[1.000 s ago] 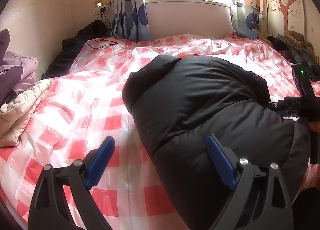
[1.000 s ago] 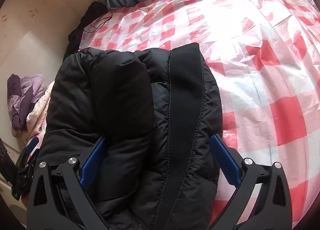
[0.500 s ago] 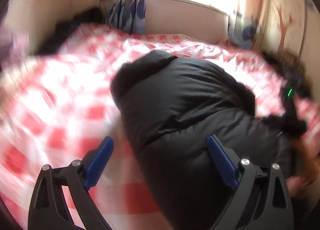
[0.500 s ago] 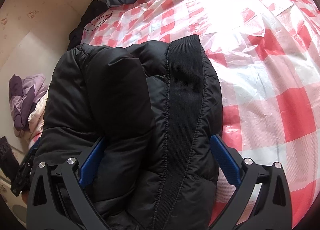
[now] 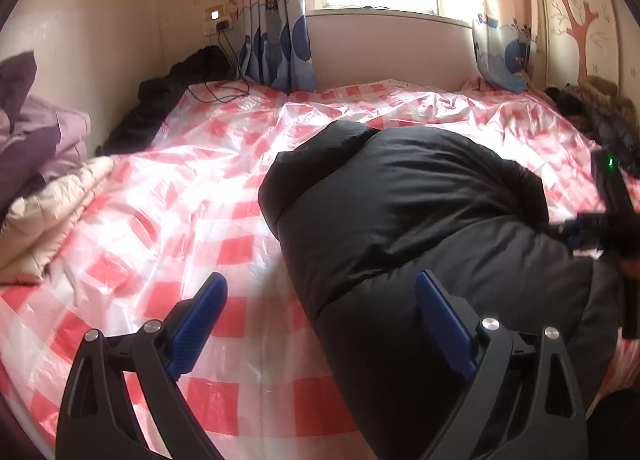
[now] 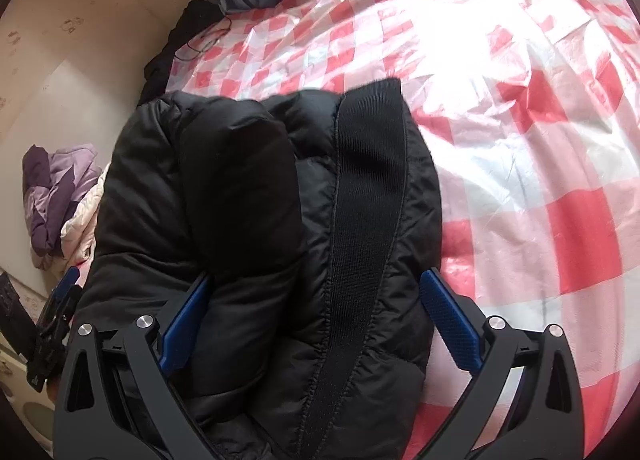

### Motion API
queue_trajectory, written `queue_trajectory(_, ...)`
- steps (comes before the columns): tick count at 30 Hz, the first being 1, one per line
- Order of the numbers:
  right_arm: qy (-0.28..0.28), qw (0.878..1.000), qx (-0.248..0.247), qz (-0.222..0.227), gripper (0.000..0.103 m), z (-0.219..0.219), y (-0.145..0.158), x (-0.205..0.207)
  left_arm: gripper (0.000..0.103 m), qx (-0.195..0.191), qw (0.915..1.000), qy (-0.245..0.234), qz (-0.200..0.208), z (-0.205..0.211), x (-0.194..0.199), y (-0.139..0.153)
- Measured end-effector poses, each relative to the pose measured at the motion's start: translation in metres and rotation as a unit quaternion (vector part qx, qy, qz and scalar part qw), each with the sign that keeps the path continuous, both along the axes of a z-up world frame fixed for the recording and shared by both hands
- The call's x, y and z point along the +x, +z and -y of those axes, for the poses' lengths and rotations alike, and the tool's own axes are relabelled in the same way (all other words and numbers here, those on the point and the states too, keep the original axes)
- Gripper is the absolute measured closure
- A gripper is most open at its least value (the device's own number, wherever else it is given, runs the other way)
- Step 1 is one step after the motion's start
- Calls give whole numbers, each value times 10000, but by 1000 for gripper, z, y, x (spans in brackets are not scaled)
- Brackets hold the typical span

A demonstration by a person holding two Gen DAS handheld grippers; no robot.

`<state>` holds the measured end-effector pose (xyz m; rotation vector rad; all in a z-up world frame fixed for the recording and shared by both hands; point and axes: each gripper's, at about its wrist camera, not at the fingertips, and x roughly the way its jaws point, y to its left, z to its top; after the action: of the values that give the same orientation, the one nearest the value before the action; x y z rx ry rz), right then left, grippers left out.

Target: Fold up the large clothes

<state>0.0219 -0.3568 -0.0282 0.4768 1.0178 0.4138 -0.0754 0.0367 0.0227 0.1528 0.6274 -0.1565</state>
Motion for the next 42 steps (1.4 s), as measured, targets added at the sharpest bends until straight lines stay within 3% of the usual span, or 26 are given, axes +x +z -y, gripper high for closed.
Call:
queue_trajectory(26,85,9998,189,-83,7,-1,-14,12,12,214,9997,-28,103,8,-5,2)
queue_trajectory(30,92,9997,213,-85,7,-2,-16,12,12,-38,10000,-84,25,5,-3,2)
queue_trajectory(32,107,9996,229,-91,7,-2,-17,12,12,-574,9978,-270,-203,-1,0,2)
queue_trajectory(33,179,9992,348,-104,7,-2,-18,13,12,-903,9948,-340,-318,-6,3,1)
queue_trajectory(35,206,9990,371,-122,7,-1,-19,14,11,-1912,9778,-474,-714,-24,14,-5)
queue_trajectory(36,211,9989,399,-141,7,0,-20,15,10,-2548,9602,-498,-1035,-36,23,-12)
queue_trajectory(38,239,9981,519,-212,7,4,-21,17,10,-3448,9253,-395,-1530,-55,36,-29)
queue_trajectory(39,237,9972,652,-279,7,7,-22,19,10,-3903,9030,-273,-1775,-66,43,-42)
queue_trajectory(40,228,9962,772,-331,7,11,-23,21,10,-4141,8895,-167,-1926,-73,49,-51)
queue_trajectory(42,207,9947,930,-377,7,17,-23,22,9,-4224,8818,153,-2091,-80,56,-65)
